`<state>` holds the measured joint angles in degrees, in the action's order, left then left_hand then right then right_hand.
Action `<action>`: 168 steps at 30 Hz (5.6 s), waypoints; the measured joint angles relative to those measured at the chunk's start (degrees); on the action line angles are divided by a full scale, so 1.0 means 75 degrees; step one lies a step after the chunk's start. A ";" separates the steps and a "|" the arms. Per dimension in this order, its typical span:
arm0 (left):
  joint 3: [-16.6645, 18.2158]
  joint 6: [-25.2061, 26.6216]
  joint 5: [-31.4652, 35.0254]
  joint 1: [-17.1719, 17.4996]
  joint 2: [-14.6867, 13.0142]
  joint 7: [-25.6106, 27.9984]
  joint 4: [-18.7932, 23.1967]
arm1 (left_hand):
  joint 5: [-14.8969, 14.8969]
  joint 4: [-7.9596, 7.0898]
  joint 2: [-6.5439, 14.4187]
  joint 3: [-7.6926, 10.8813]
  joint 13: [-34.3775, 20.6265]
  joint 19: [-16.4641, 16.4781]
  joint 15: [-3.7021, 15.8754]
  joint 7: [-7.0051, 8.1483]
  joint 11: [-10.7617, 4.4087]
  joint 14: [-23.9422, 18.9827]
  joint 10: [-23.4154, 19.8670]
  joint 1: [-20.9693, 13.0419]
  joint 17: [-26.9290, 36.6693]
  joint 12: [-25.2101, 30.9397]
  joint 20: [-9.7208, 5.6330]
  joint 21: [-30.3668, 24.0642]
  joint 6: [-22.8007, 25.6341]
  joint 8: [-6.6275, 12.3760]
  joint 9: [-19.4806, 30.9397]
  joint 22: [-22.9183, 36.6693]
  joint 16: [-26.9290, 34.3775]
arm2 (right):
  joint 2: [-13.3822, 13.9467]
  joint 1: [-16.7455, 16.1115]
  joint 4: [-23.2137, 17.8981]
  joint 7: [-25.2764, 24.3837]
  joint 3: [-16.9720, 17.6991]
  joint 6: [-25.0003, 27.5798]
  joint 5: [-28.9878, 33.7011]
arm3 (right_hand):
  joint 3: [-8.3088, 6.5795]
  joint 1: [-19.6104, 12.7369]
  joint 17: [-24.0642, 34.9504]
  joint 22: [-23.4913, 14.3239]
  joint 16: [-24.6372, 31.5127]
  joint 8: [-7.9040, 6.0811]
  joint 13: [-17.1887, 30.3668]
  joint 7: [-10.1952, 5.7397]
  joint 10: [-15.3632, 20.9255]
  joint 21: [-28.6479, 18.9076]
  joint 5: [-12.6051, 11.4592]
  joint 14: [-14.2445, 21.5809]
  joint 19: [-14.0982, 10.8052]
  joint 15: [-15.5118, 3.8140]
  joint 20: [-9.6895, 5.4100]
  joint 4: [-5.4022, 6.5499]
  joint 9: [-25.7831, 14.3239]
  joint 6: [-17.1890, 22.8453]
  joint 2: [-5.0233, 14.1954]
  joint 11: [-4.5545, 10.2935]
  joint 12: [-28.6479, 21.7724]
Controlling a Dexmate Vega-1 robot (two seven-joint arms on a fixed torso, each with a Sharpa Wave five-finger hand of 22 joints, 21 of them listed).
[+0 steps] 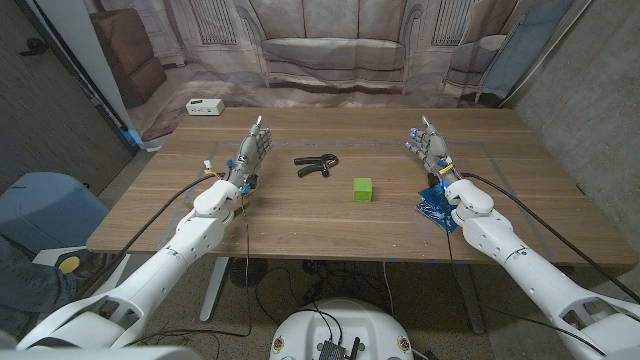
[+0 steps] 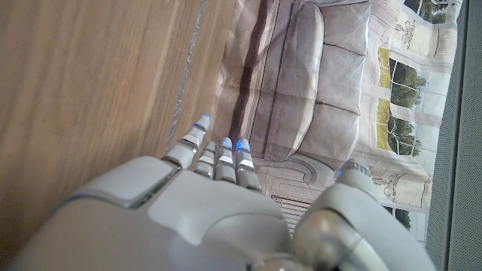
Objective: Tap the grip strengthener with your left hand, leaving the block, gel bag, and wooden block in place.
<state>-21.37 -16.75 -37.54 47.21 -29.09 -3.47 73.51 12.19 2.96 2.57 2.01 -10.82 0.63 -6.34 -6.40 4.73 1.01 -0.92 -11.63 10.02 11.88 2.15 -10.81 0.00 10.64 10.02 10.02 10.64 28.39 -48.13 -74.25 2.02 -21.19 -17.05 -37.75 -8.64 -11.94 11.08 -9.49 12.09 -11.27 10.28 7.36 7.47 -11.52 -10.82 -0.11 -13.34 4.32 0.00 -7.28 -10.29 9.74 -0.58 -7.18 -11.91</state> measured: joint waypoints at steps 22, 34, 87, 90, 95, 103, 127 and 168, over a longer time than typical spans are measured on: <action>-0.0016 -0.0174 0.0694 0.0021 -0.0234 0.0504 0.0377 | -0.0101 0.0541 0.0348 0.0496 -0.0008 0.0266 0.0154 0.0088 -0.0098 -0.0537 -0.0433 -0.1051 -0.0001 0.0117 -0.0046 -0.0096 0.0412 0.0118 -0.0001 -0.0001 0.0081 | -0.0050 -0.0349 -0.0321 -0.0221 0.0076 -0.0449 0.0110 | 0.0001 0.0000 -0.0001 -0.0035 0.0000 0.0000 -0.0001 -0.0054 0.0027 0.0000 0.0000 0.0020 -0.0025 0.0018 0.0027 0.0000 0.0001 0.0053 0.0000 -0.0027 0.0000; -0.0225 -0.0220 0.1554 -0.0149 -0.0367 0.1059 0.0447 | -0.0160 0.0931 0.0370 0.0868 -0.0035 0.0805 0.0354 0.0188 -0.0307 -0.1236 -0.1125 -0.2035 -0.0002 0.0291 -0.0113 -0.0199 0.1056 0.0236 0.0036 -0.0002 0.0111 | -0.0099 -0.0447 -0.0251 -0.0168 0.0107 -0.0802 0.0148 | 0.0001 0.0000 -0.0001 -0.0035 -0.0001 0.0000 -0.0002 -0.0082 0.0068 0.0000 0.0000 0.0042 -0.0052 0.0039 0.0054 0.0001 0.0001 0.0080 0.0000 -0.0068 0.0000; -0.1496 0.3872 0.5787 -0.0840 -0.1780 0.2259 0.3051 | -0.0245 0.0930 -0.0523 0.1271 -0.0071 0.2071 0.0627 0.0445 -0.0685 -0.2320 -0.2081 -0.4061 -0.0021 0.0368 0.0024 -0.0310 0.2103 0.0296 0.0071 0.0025 0.0134 | -0.0083 -0.0944 -0.0695 -0.0458 0.0267 -0.1111 0.0164 | 0.0001 -0.0050 0.0033 -0.0033 0.0028 0.0000 0.0034 -0.0082 0.0067 0.0000 0.0001 0.0235 -0.0189 0.0119 0.0083 0.0001 0.0003 0.0080 0.0051 -0.0067 0.0035; -0.1592 0.4079 0.5958 -0.0935 -0.1873 0.2106 0.3166 | -0.0273 0.0888 -0.0554 0.1291 -0.0071 0.2169 0.0613 0.0445 -0.0660 -0.2421 -0.2106 -0.4092 -0.0020 0.0368 0.0084 -0.0333 0.2103 0.0296 0.0071 0.0036 0.0135 | -0.0084 -0.0970 -0.0730 -0.0483 0.0267 -0.1121 0.0182 | 0.0001 -0.0050 0.0033 -0.0032 0.0028 0.0000 0.0034 -0.0082 0.0067 0.0000 0.0001 0.0235 -0.0189 0.0119 0.0083 0.0001 0.0004 0.0079 0.0051 -0.0067 0.0035; -0.1769 0.4460 0.6280 -0.1117 -0.1997 0.1784 0.3303 | -0.0273 0.0888 -0.0583 0.1292 -0.0071 0.2341 0.0573 0.0399 -0.0640 -0.2566 -0.2177 -0.4121 -0.0020 0.0368 0.0143 -0.0371 0.2149 0.0296 0.0071 0.0036 0.0137 | -0.0082 -0.1004 -0.0788 -0.0524 0.0270 -0.1122 0.0202 | 0.0001 -0.0080 0.0033 -0.0032 0.0028 0.0000 0.0033 -0.0081 0.0067 0.0001 0.0001 0.0235 -0.0231 0.0119 0.0040 0.0001 0.0004 0.0079 0.0081 -0.0067 0.0035; -0.2170 0.5146 0.6959 -0.1524 -0.2164 0.1160 0.3541 | -0.0273 0.0804 -0.0624 0.1208 -0.0106 0.2634 0.0613 0.0403 -0.0632 -0.2880 -0.2431 -0.4162 -0.0020 0.0396 0.0240 -0.0449 0.2364 0.0296 0.0071 0.0036 0.0169 | -0.0075 -0.1024 -0.0842 -0.0553 0.0270 -0.1122 0.0222 | 0.0001 -0.0080 0.0033 -0.0032 0.0028 0.0000 0.0033 -0.0082 0.0067 0.0001 0.0001 0.0234 -0.0231 0.0119 0.0040 0.0001 0.0004 0.0079 0.0081 -0.0067 0.0035; -0.2892 0.5505 0.8224 -0.2448 -0.2281 -0.0632 0.3522 | -0.0273 0.0809 -0.0635 0.1211 -0.0104 0.3209 0.0675 0.0374 -0.0638 -0.3103 -0.2541 -0.4392 -0.0020 0.0301 0.0532 -0.0540 0.2408 0.0165 0.0106 0.0034 0.0078 | -0.0025 -0.1089 -0.0978 -0.0643 0.0313 -0.1070 0.0240 | 0.0001 -0.0080 0.0032 -0.0032 0.0028 0.0000 0.0032 -0.0082 0.0067 0.0001 0.0001 0.0234 -0.0257 0.0119 0.0068 0.0001 0.0004 0.0079 0.0081 -0.0067 0.0064; -0.4028 0.4538 1.0044 -0.3819 -0.1669 -0.3027 0.2472 | -0.0236 0.0678 -0.0674 0.1188 -0.0211 0.3370 0.0794 0.0651 -0.0913 -0.3162 -0.2533 -0.4773 -0.0001 0.0216 0.0534 -0.0363 0.2441 0.0172 0.0141 0.0033 0.0021 | -0.0079 -0.1077 -0.0933 -0.0667 0.0354 -0.1117 0.0189 | 0.0001 -0.0080 0.0069 -0.0031 0.0028 0.0000 0.0031 -0.0082 0.0067 0.0000 0.0001 0.0275 -0.0284 0.0160 0.0096 0.0001 0.0004 0.0079 0.0081 -0.0067 0.0062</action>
<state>-51.58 17.29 37.79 18.57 -41.61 -26.17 92.04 10.43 8.04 -2.49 10.92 -12.40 25.90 -0.38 -1.51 -2.11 -22.71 -19.92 -47.43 10.01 13.50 6.15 -13.53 18.31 11.93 11.08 10.27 10.80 27.80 -56.20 -81.25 -2.98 -18.54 -25.43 -36.33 -8.63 -12.54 11.60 -9.73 12.30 -11.27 10.52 6.75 7.98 -11.52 -10.82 1.95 -15.47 5.52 0.72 -7.27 -10.26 10.33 0.02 -7.68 -11.45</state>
